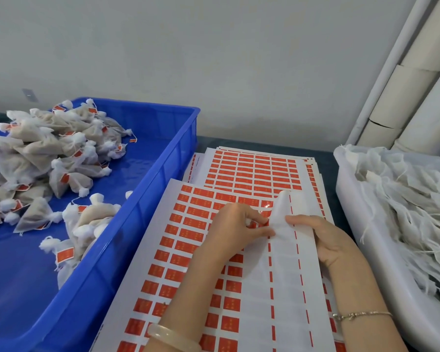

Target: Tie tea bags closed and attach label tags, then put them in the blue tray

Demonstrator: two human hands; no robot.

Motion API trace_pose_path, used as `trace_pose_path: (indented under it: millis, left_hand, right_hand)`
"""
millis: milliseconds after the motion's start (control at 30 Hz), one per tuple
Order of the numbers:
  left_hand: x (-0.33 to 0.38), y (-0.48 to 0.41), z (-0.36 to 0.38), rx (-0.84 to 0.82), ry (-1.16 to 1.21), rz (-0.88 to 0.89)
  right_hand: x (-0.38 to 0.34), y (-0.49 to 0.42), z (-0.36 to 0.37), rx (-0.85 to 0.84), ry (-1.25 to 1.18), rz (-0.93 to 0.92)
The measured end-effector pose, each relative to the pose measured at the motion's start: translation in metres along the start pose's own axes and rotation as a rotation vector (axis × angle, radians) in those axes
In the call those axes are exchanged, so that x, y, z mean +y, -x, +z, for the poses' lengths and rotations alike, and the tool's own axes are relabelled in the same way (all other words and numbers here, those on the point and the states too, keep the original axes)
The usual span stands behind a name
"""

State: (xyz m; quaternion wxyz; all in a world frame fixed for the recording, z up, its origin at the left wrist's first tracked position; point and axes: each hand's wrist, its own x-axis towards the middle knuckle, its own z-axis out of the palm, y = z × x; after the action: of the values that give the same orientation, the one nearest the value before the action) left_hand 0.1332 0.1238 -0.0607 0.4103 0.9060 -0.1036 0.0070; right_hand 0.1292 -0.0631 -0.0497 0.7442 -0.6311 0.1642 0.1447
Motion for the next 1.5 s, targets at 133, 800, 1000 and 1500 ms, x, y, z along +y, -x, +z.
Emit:
trace_pose_path:
  millis: [133, 800, 1000, 1500]
  left_hand:
    - [0.000, 0.000, 0.001, -0.018, 0.013, 0.003]
    - [-0.009, -0.006, -0.008, 0.246, 0.110, -0.027]
    - [-0.007, -0.005, -0.017, 0.529, 0.283, -0.069]
    - [-0.004, -0.004, -0.011, 0.314, 0.305, 0.082]
  right_hand:
    - [0.002, -0.002, 0.000, 0.019, 0.008, -0.012]
    - [0.000, -0.008, 0.004, 0.065, 0.318, -0.100]
    - [0.001, -0.008, 0.005, 0.086, 0.392, -0.133]
    - [0.005, -0.006, 0.032, 0.075, 0.492, -0.657]
